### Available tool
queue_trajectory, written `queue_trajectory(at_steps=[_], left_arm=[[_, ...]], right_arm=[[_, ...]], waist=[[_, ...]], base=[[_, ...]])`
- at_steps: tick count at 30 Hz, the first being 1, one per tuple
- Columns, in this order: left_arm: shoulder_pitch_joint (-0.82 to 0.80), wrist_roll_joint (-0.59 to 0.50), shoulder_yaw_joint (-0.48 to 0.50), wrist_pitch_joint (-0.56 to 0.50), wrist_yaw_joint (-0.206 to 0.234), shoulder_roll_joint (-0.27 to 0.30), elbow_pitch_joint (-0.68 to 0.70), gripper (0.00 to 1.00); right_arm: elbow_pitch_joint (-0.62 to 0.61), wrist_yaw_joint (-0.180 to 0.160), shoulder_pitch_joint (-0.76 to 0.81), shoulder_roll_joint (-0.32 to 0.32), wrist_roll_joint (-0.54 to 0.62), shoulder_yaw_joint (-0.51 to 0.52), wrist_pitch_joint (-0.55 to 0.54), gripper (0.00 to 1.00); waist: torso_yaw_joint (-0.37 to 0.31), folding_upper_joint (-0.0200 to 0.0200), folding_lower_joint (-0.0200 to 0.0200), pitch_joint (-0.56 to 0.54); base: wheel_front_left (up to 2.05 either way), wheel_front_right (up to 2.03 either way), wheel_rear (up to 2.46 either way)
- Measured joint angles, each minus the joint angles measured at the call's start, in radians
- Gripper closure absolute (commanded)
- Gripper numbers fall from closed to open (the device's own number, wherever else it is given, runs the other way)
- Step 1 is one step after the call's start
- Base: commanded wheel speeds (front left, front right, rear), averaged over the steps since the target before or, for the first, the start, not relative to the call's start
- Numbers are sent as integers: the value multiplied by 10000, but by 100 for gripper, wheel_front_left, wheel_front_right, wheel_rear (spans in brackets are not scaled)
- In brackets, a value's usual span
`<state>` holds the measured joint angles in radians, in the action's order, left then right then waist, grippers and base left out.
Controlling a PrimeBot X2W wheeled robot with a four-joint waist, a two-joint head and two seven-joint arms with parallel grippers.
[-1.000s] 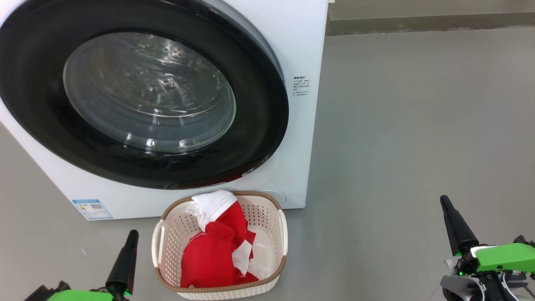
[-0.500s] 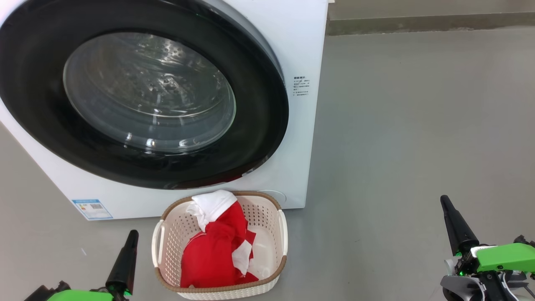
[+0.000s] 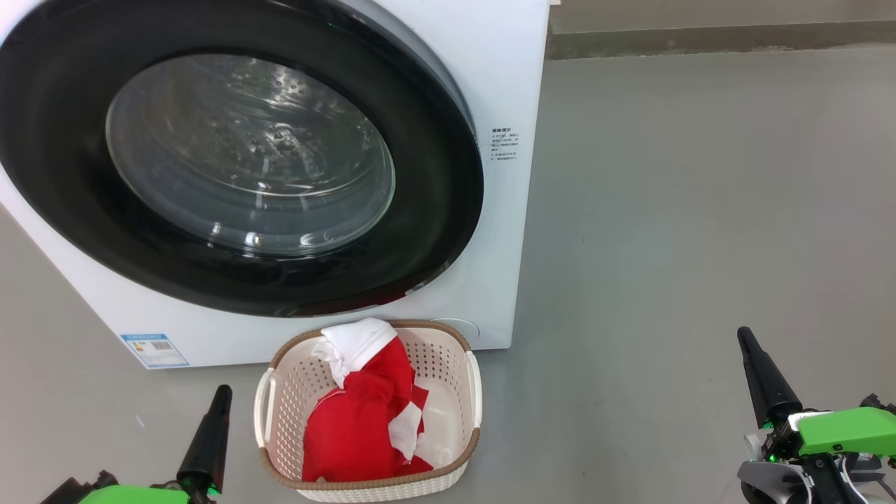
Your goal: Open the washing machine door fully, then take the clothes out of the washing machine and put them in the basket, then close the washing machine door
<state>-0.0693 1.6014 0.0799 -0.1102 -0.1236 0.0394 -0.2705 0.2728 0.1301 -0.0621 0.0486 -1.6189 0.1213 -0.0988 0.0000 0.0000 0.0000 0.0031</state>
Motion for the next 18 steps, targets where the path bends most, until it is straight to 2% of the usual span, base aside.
queue_trajectory(at_steps=[18], left_arm=[[0, 0, 0, 0, 0, 0, 0, 100]], right_arm=[[0, 0, -1, -13, 10, 25, -44, 100]], waist=[[0, 0, 0, 0]], base=[[0, 0, 0]])
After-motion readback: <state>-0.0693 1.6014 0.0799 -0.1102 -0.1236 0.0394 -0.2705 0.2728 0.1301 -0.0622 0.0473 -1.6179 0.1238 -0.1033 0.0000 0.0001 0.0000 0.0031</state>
